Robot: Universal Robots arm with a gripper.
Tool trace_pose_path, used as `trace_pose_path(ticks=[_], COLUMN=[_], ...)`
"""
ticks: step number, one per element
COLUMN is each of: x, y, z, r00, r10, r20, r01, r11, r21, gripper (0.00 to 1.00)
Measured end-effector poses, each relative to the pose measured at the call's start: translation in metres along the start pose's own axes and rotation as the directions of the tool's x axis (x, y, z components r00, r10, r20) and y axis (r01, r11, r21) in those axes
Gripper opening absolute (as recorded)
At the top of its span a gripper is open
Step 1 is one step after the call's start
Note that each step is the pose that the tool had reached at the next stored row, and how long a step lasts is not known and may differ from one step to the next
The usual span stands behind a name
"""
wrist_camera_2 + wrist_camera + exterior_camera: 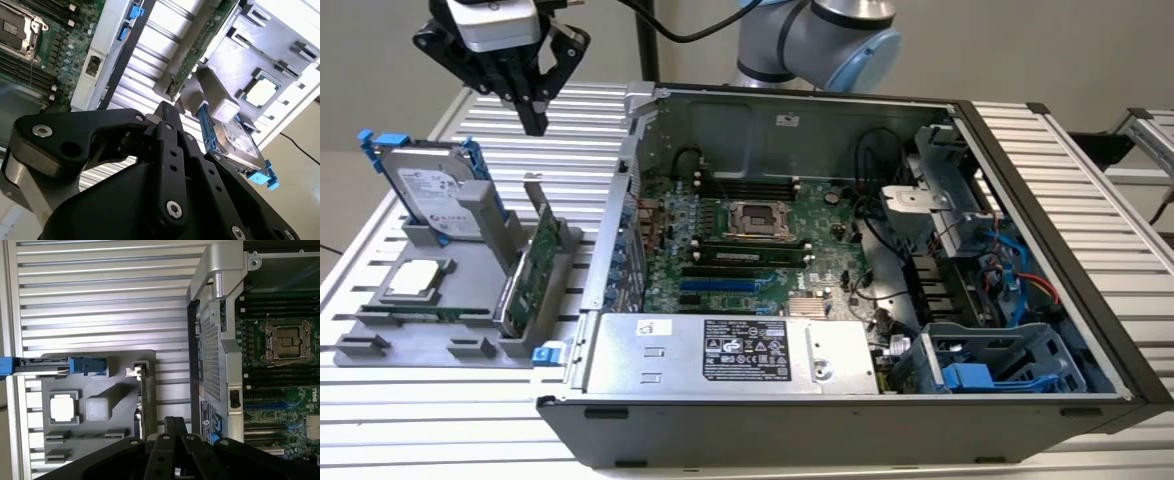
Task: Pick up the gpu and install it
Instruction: 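Reach for the gpu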
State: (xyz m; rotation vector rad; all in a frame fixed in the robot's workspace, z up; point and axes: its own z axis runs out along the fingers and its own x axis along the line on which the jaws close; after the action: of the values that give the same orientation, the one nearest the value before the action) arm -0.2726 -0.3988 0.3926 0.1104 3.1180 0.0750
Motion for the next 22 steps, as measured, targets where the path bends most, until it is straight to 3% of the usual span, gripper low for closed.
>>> trace_pose_path(ticks=[22], x=[0.0168], y=[-0.0012], z=[-0.0004], r00=[1.0000], r10=[0.000], r20=[-0.0001], r01=[0.000], r11=[1.0000], r21=[0.0000], gripper=[0.00])
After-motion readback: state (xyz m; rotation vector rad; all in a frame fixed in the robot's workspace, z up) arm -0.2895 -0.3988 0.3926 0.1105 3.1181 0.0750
